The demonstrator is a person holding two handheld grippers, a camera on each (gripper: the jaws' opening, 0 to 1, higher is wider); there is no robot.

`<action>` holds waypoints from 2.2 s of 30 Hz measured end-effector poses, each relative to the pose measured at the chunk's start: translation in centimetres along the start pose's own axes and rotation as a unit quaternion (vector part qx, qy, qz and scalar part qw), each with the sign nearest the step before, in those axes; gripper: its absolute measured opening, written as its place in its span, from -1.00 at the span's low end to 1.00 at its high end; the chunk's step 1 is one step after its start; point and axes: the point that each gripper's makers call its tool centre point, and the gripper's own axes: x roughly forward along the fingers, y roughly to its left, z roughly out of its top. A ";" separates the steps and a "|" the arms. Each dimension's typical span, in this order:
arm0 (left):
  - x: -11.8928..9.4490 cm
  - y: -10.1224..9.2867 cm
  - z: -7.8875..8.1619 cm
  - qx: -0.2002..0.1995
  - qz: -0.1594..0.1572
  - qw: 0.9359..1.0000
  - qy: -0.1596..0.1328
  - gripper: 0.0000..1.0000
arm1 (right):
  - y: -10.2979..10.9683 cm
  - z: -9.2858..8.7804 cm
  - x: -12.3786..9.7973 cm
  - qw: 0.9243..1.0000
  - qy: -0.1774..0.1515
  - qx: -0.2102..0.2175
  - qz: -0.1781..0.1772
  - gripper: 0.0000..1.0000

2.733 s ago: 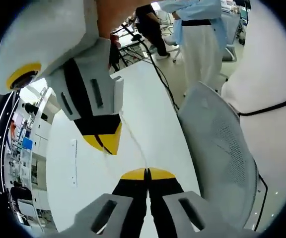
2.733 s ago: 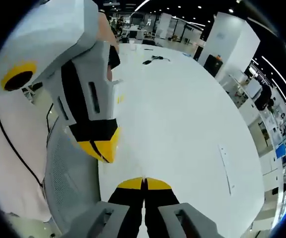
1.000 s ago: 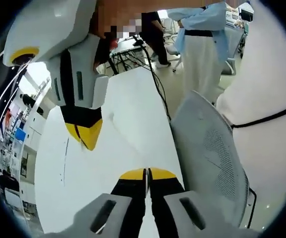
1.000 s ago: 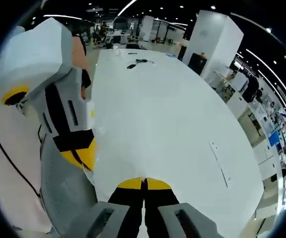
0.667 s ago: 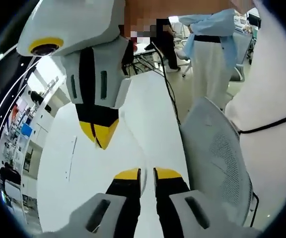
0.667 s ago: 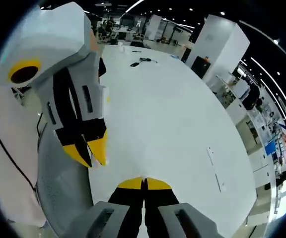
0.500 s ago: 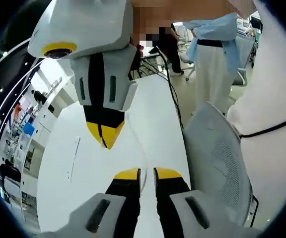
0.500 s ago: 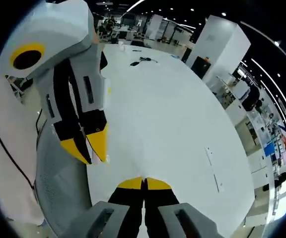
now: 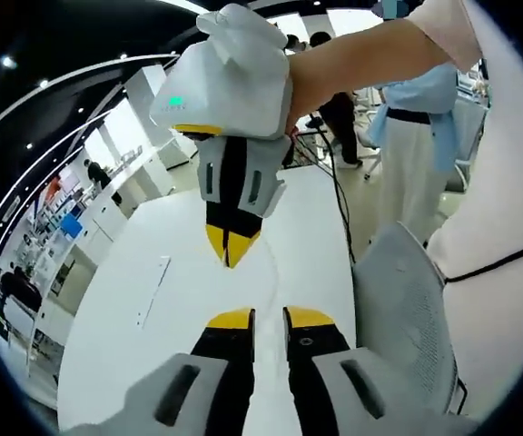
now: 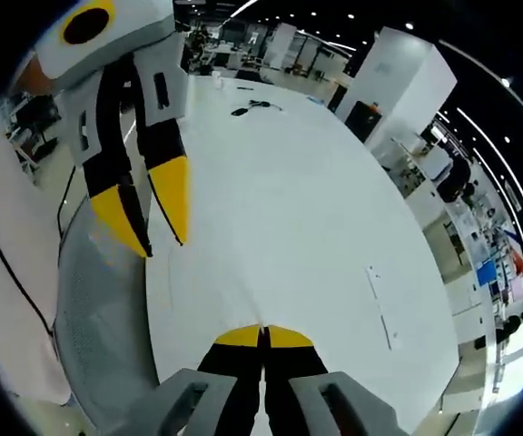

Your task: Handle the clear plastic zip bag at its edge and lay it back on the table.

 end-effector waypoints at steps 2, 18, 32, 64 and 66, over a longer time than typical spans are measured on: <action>-0.3 0.3 0.2 -0.005 0.008 1.000 -0.005 -0.77 | -0.4 -0.2 0.0 1.000 0.001 0.000 -0.002 -1.00; -1.5 3.0 -1.8 -0.051 0.046 0.998 -0.011 -0.65 | -3.6 -1.1 -0.1 1.000 0.002 0.002 -0.021 -1.00; -2.2 4.5 -4.0 -0.093 0.072 0.993 -0.009 -0.58 | -6.6 -0.7 0.7 0.999 0.001 -0.012 -0.033 -1.00; -2.6 6.1 -7.0 -0.147 0.098 0.984 0.000 -0.54 | -11.6 -1.9 7.1 0.993 0.006 -0.056 -0.099 -1.00; -2.5 6.2 -7.0 -0.150 0.099 0.984 0.000 -0.54 | -11.3 -2.1 7.5 0.993 0.005 -0.054 -0.105 -1.00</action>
